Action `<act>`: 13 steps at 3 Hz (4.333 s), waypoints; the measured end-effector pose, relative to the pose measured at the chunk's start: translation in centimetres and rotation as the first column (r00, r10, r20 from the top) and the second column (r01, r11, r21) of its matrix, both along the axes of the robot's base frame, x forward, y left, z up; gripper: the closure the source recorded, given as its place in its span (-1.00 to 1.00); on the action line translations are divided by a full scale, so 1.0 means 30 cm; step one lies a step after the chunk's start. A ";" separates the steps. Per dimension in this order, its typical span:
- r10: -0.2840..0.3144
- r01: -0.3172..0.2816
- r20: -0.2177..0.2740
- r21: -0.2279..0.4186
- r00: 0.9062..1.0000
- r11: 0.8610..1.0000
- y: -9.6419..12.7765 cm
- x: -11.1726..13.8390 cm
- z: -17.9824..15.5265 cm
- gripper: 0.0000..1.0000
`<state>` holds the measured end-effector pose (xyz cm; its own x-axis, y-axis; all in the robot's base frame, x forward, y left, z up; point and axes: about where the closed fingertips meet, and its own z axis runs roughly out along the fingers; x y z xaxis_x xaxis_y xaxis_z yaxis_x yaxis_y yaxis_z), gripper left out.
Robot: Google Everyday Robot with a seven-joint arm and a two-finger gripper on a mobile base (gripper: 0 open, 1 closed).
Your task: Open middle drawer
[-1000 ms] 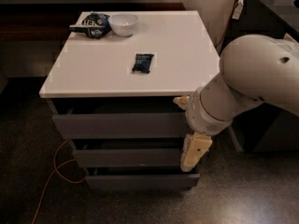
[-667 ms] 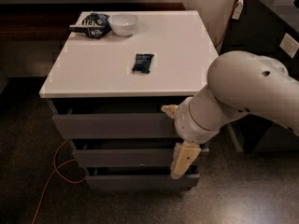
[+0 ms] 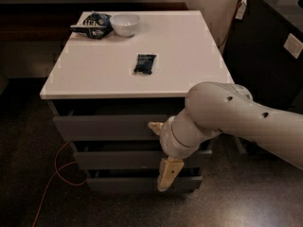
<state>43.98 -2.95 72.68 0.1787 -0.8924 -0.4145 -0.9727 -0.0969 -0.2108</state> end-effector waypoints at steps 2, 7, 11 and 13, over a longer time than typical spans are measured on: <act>0.080 -0.079 0.041 -0.022 0.996 0.997 0.093 0.034 -0.235 -1.00; 0.131 -0.130 0.011 -0.071 0.991 0.989 0.182 0.082 -0.555 -1.00; 0.103 -0.088 0.134 -0.116 0.986 0.989 0.141 0.120 -0.697 -1.00; 0.072 -0.063 0.177 -0.056 0.982 0.996 0.106 0.163 -0.752 -1.00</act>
Offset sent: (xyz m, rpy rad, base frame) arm 0.0154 0.0386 -0.1035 -0.0425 -0.0650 0.1197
